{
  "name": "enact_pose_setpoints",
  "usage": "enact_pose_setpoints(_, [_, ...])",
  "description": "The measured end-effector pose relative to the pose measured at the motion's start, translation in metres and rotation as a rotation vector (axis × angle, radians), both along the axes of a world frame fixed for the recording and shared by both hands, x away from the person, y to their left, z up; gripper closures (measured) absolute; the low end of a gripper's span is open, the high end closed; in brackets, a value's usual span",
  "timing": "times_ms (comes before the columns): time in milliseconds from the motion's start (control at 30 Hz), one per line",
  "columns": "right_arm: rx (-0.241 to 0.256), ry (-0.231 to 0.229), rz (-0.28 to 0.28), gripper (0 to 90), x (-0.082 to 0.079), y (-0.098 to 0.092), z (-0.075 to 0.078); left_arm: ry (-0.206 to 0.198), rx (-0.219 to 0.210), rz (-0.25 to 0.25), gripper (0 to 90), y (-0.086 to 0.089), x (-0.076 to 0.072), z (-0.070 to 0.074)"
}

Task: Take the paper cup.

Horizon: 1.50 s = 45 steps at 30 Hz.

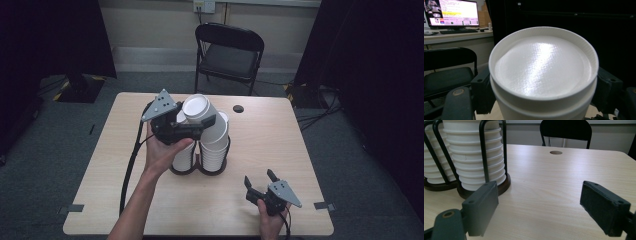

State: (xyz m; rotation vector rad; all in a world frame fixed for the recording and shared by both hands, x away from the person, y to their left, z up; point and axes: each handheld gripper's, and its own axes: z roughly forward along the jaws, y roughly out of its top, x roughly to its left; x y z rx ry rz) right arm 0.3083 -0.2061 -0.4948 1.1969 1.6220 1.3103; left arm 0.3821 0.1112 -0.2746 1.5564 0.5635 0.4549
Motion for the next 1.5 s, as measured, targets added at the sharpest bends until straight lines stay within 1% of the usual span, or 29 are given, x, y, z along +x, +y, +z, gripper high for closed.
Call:
enact_pose_setpoints(33, [0.000,-0.001,0.000,14.6,0.000,0.000,0.000,-0.001,-0.001,-0.010,21.5,0.002,-0.003,-0.002])
enact_pose_setpoints(100, [0.000,0.000,0.001,14.6,0.000,0.000,0.000,-0.004,-0.005,-0.011,21.5,0.003,-0.004,-0.002])
enact_pose_setpoints(133, [-0.001,0.000,0.000,14.7,0.000,0.000,0.000,-0.001,-0.009,-0.003,21.5,0.004,-0.007,-0.004])
enact_pose_setpoints(167, [-0.001,0.000,0.000,14.7,0.000,0.000,0.000,0.000,-0.014,-0.010,21.5,0.005,-0.007,-0.004])
enact_pose_setpoints(200, [-0.002,0.003,-0.001,14.7,0.000,0.000,0.000,0.009,-0.030,-0.021,21.5,0.008,-0.010,-0.006])
enact_pose_setpoints(233, [-0.003,0.004,0.000,14.7,0.000,0.000,0.000,0.001,-0.041,-0.013,21.5,0.010,-0.012,-0.007])
enact_pose_setpoints(300, [-0.004,0.005,0.001,14.7,0.000,0.000,0.000,0.003,-0.049,-0.011,21.5,0.013,-0.013,-0.008])
enact_pose_setpoints(367, [-0.002,0.003,0.000,14.8,0.000,0.000,0.000,0.035,-0.080,-0.025,21.5,0.018,-0.014,-0.010])
enact_pose_setpoints(400, [-0.002,0.004,0.001,14.8,0.000,0.000,0.000,0.035,-0.083,-0.025,21.5,0.021,-0.016,-0.012])
enact_pose_setpoints(467, [-0.002,0.004,0.001,14.8,0.000,0.000,0.000,0.035,-0.076,-0.025,21.5,0.024,-0.019,-0.015])
enact_pose_setpoints(600, [-0.002,0.004,0.001,14.8,0.000,0.000,0.000,0.045,-0.079,-0.034,21.5,0.026,-0.023,-0.021])
enact_pose_setpoints(667, [-0.002,0.004,0.001,14.8,0.000,0.000,0.000,0.059,-0.083,-0.040,21.5,0.027,-0.026,-0.028])
enact_pose_setpoints(700, [-0.002,0.004,0.001,14.8,0.000,0.000,0.000,0.059,-0.083,-0.040,21.5,0.027,-0.026,-0.028])
enact_pose_setpoints(733, [-0.002,0.002,0.000,14.8,0.000,0.000,0.000,0.067,-0.092,-0.042,21.5,0.027,-0.028,-0.031])
enact_pose_setpoints(833, [-0.003,0.003,0.002,14.8,0.000,0.000,0.000,0.077,-0.097,-0.049,21.5,0.027,-0.032,-0.038])
enact_pose_setpoints(867, [-0.003,0.004,0.002,14.8,0.000,0.000,0.000,0.082,-0.091,-0.051,21.5,0.026,-0.035,-0.043])
enact_pose_setpoints(1000, [-0.004,0.004,0.002,14.0,0.000,0.000,0.000,0.105,-0.090,-0.055,21.5,0.024,-0.038,-0.055])
enact_pose_setpoints(1100, [-0.025,0.008,0.001,12.9,0.000,0.002,0.000,0.112,-0.083,-0.040,21.5,0.023,-0.041,-0.065])
enact_pose_setpoints(1133, [-0.035,0.009,-0.002,12.9,0.001,0.004,0.000,0.120,-0.083,-0.045,21.5,0.023,-0.041,-0.069])
enact_pose_setpoints(1167, [-0.041,0.008,0.006,13.0,0.001,0.004,0.000,0.126,-0.084,-0.043,21.5,0.023,-0.041,-0.071])
enact_pose_setpoints(1233, [-0.029,0.008,0.034,13.1,0.001,0.005,0.000,0.141,-0.091,-0.041,21.6,0.023,-0.040,-0.079])
enact_pose_setpoints(1267, [-0.030,0.006,0.038,13.1,0.001,0.006,0.000,0.153,-0.093,-0.042,21.6,0.024,-0.040,-0.084])
enact_pose_setpoints(1300, [-0.030,0.006,0.038,13.1,0.001,0.006,0.000,0.153,-0.093,-0.042,21.5,0.024,-0.040,-0.084])
enact_pose_setpoints(1333, [-0.027,0.002,0.055,13.2,0.001,0.007,0.000,0.168,-0.093,-0.038,21.6,0.024,-0.038,-0.089])
enact_pose_setpoints(1367, [-0.022,-0.001,0.064,13.2,0.001,0.007,0.000,0.168,-0.093,-0.038,21.6,0.024,-0.038,-0.089])
enact_pose_setpoints(1400, [-0.013,-0.005,0.079,13.4,0.001,0.009,0.000,0.171,-0.092,-0.029,21.6,0.024,-0.037,-0.096])
enact_pose_setpoints(1433, [-0.013,-0.005,0.079,13.4,0.001,0.009,0.000,0.171,-0.092,-0.029,21.6,0.024,-0.037,-0.096])
enact_pose_setpoints(1467, [-0.004,-0.009,0.103,14.2,0.001,0.014,0.000,0.178,-0.103,-0.028,21.6,0.024,-0.036,-0.100])
enact_pose_setpoints(1500, [-0.004,-0.009,0.103,14.2,0.001,0.014,0.000,0.188,-0.110,-0.028,21.6,0.023,-0.035,-0.104])
